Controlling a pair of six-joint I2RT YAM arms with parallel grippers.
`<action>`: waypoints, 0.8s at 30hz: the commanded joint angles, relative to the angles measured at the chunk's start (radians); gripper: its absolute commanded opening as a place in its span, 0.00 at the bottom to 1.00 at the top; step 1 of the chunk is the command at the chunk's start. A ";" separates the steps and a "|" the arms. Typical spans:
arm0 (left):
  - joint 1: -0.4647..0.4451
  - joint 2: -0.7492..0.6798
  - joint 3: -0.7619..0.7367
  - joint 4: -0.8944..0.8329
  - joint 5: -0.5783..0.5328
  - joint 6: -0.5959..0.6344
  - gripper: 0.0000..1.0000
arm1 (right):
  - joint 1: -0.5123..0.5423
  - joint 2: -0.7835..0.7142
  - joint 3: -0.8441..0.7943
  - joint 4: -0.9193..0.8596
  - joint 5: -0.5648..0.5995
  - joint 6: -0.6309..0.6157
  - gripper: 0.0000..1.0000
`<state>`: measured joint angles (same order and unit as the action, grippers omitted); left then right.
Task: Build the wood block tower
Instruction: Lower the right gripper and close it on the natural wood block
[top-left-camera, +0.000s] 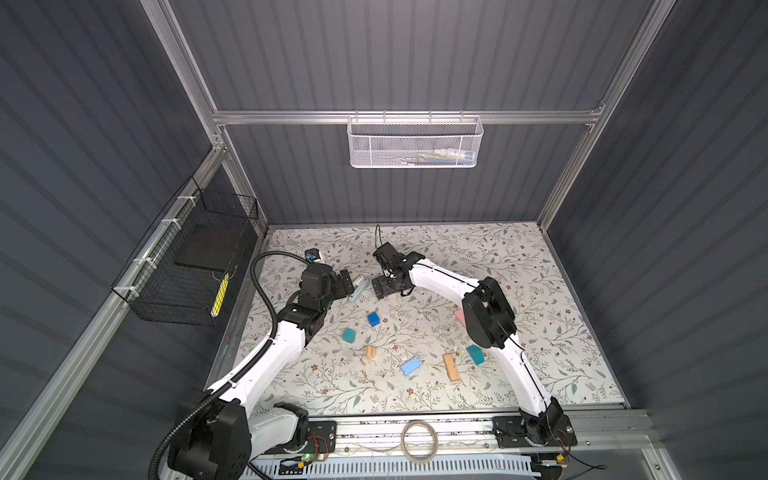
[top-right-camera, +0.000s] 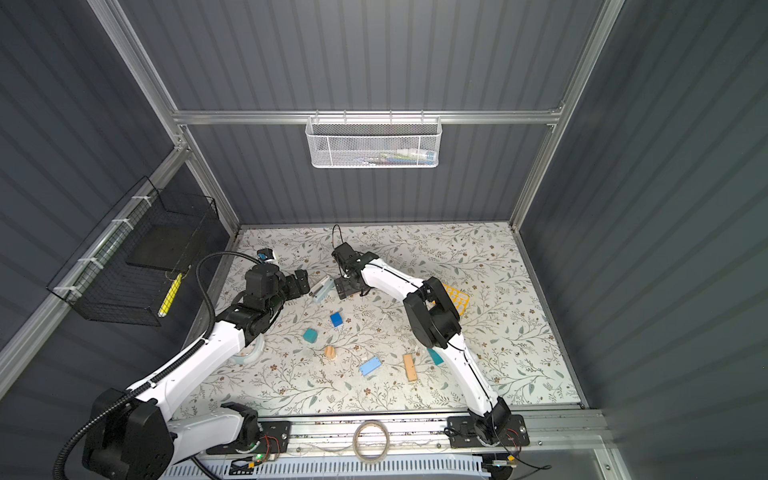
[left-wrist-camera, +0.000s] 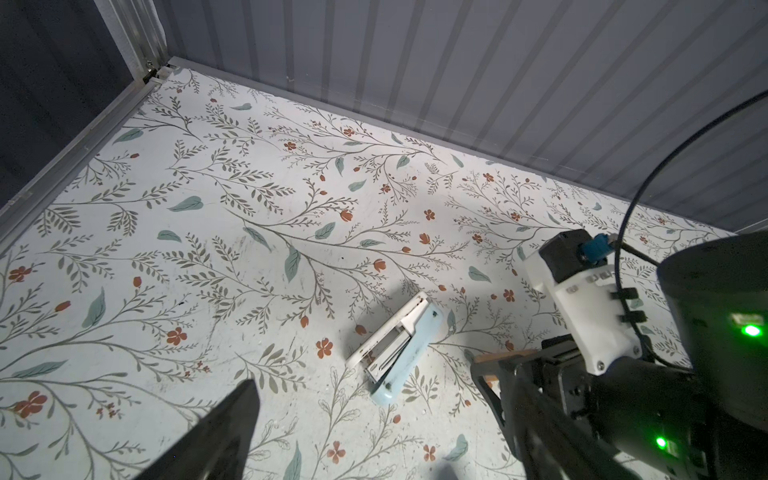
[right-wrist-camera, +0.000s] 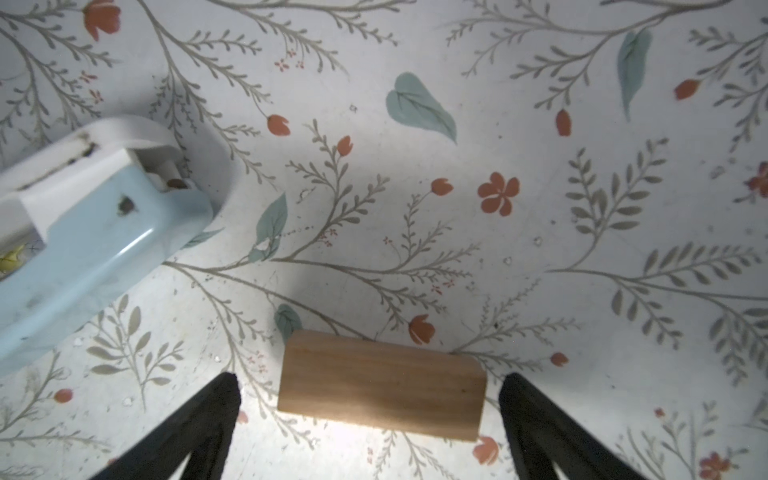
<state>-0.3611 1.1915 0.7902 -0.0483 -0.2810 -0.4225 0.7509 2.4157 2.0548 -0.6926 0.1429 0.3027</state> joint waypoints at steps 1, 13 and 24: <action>-0.001 0.002 0.020 -0.018 -0.014 0.020 0.94 | -0.002 0.039 0.031 -0.036 0.021 -0.010 0.99; -0.001 0.008 0.026 -0.027 -0.013 0.022 0.94 | -0.002 0.072 0.059 -0.063 0.021 -0.007 0.96; -0.001 -0.003 0.026 -0.038 -0.023 0.027 0.95 | -0.003 0.084 0.078 -0.115 0.021 0.024 0.78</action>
<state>-0.3611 1.1915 0.7906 -0.0673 -0.2859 -0.4191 0.7490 2.4790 2.1246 -0.7441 0.1482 0.3119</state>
